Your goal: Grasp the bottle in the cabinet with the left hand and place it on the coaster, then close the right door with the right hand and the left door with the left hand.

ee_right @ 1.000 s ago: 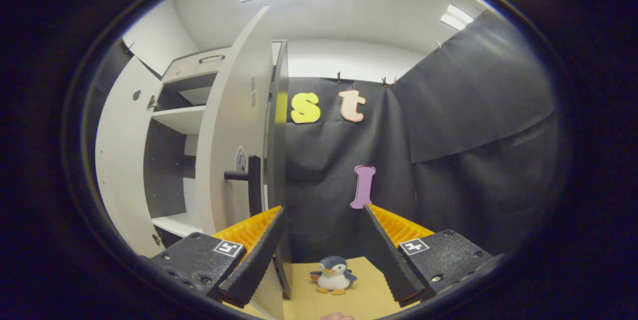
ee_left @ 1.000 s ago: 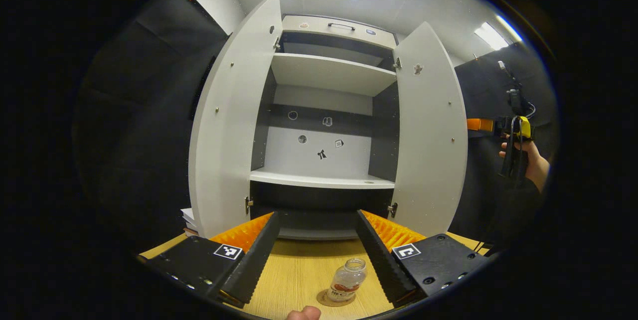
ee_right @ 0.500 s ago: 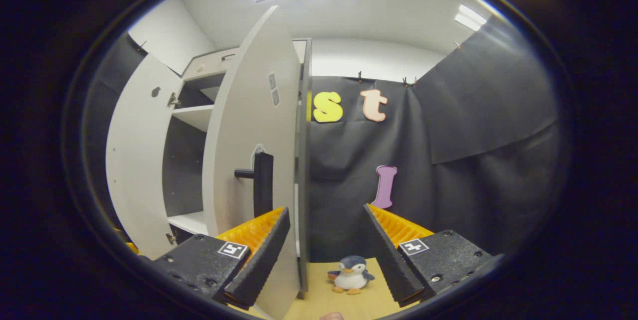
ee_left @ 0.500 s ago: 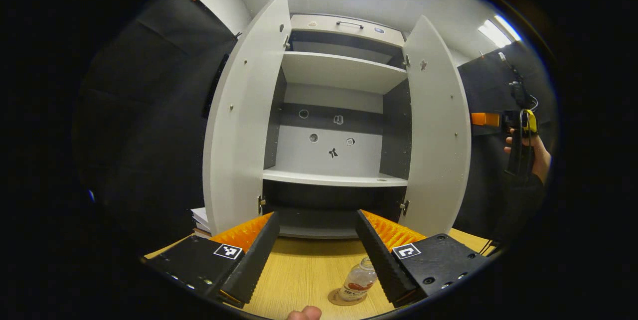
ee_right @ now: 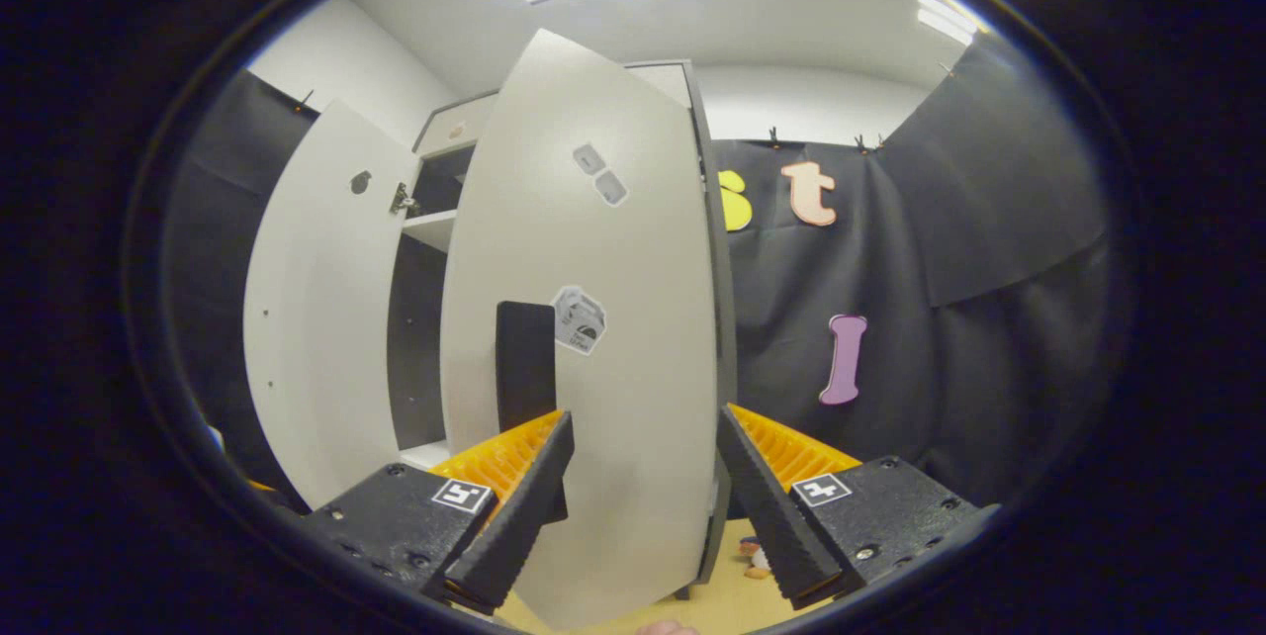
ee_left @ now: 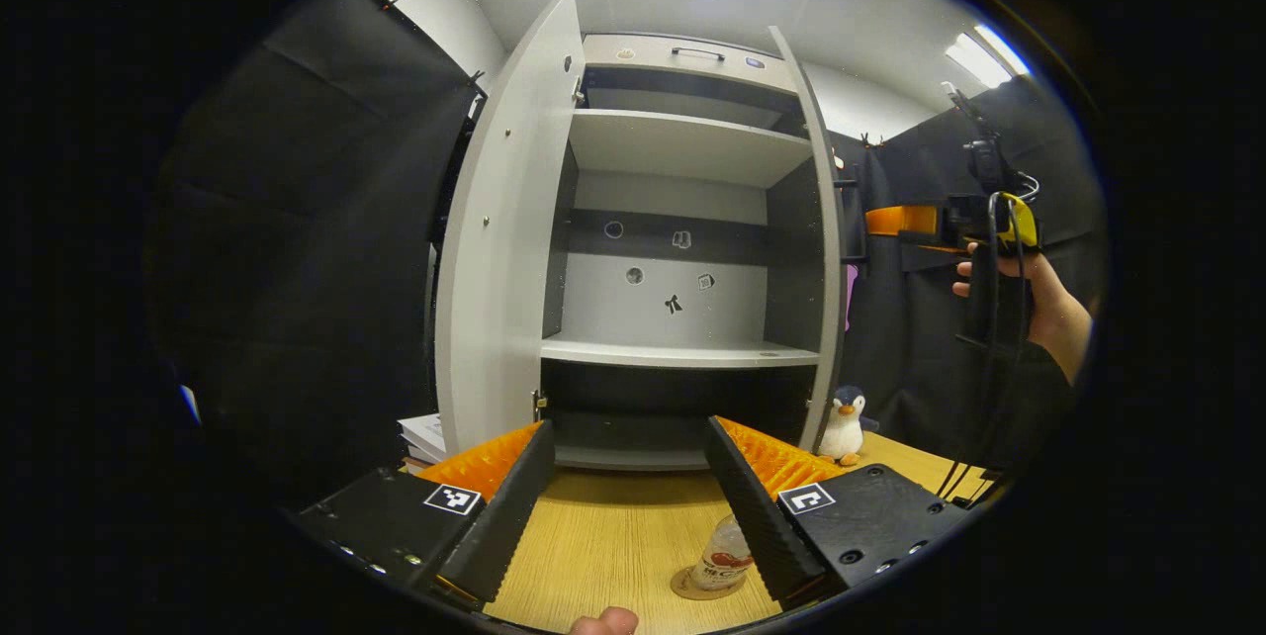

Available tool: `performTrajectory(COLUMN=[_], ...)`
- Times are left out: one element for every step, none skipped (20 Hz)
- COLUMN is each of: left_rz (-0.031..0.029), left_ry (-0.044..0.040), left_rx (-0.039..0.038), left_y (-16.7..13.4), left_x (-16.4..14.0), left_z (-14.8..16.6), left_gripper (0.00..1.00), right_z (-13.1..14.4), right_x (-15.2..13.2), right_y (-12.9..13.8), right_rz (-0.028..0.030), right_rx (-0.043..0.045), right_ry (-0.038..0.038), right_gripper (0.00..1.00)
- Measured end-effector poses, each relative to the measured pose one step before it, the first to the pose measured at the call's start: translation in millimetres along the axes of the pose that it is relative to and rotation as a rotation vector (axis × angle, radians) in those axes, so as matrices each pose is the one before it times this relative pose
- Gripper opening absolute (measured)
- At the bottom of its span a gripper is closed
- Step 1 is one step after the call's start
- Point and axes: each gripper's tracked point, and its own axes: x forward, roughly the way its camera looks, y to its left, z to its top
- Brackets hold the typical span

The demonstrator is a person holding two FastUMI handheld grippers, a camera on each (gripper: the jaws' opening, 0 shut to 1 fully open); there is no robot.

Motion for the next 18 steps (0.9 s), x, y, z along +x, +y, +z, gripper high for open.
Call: performTrajectory(left_rz=[0.00168, 0.00145, -0.00075, -0.00057, 0.00086, 0.00008, -0.00375, -0.00759, -0.00414, -0.00716, -0.0102, -0.00717, -0.00588, -0.00568, -0.00931, -0.01819, -0.01429, -0.00674], left_ry=[0.00345, 0.00306, 0.00005, -0.00047, -0.00316, -0.00289, 0.00129, 0.00234, 0.0022, 0.0011, -0.0033, -0.00397, -0.00455, -0.00325, -0.00031, 0.00896, 0.00715, -0.00035], left_rx=[-0.00034, -0.00084, -0.00096, 0.00043, 0.00125, 0.00112, -0.00323, -0.00489, -0.00282, -0.00363, -0.00444, -0.00333, -0.00118, -0.00094, -0.00198, -0.00535, -0.00901, -0.01103], left_y=[0.25, 0.6, -0.09, -0.61, 0.19, -0.41, -1.1, -2.8, -1.56, -1.15, -2.72, -1.59, -1.59, -0.88, -1.95, -5.05, -3.83, -1.45], left_x=[-0.58, -1.43, -1.41, -1.34, -0.93, 0.21, 0.07, -1.9, 0.38, 0.29, 1.26, 0.74, 1.26, 0.28, 2.02, 0.45, 0.63, 1.0], left_z=[-0.33, -0.34, 0.17, 0.88, 1.32, 1.28, 0.32, 0.08, 1.3, 1.62, 2.35, 2.46, 2.03, 1.58, 1.35, -0.14, -0.53, 1.51], left_gripper=[0.93, 0.9, 0.93, 0.93, 0.93, 0.93, 0.93, 0.93, 0.94, 0.96, 0.93, 0.94, 0.94, 0.93, 0.9, 0.93, 0.94, 0.93], right_z=[-2.67, -1.22, -0.63, 2.37, 1.57, 1.51, 1.87, 0.88, 0.17, -0.67, -1.78, -1.83, -3.31, -3.78, -6.59, -8.7, -9.48, -7.63], right_x=[4.39, 1.79, -0.68, -3.57, -4.39, -6.9, -9.31, -10.09, -10.95, -11.22, -11.36, -12.08, -11.35, -10.9, -9.52, -9.7, -9.05, -8.73], right_y=[6.86, 1.64, -1.44, 0.63, 4.19, 0.3, -1.66, -2.15, -1.05, -0.54, -1.49, -2.1, -0.15, 1.48, -0.55, -0.97, 0.18, 0.37], right_rz=[0.00883, -0.00133, -0.01208, -0.00045, 0.00409, -0.00262, -0.00765, -0.01257, -0.01175, -0.0119, -0.01681, -0.01771, -0.01587, -0.01145, -0.02134, -0.02112, -0.01817, -0.01065], right_rx=[-0.00079, -0.00205, -0.00106, 0.00223, -0.0004, -0.00527, -0.00928, -0.0064, 0.00138, 0.0014, -0.00532, -0.00878, -0.01145, -0.01153, -0.00919, -0.00605, -0.00222, 0.00596], right_ry=[0.00341, 0.00353, -0.00267, -0.01004, -0.00485, -0.00333, -0.00006, -0.00165, -0.00252, 0.00077, -0.00192, -0.00694, -0.00879, -0.01021, -0.00302, 0.00564, 0.00888, 0.00116], right_gripper=[0.96, 0.94, 0.94, 0.98, 0.94, 0.94, 0.98, 0.98, 0.98, 0.98, 0.97, 0.98, 0.98, 0.98, 0.97, 0.98, 0.98, 0.94])
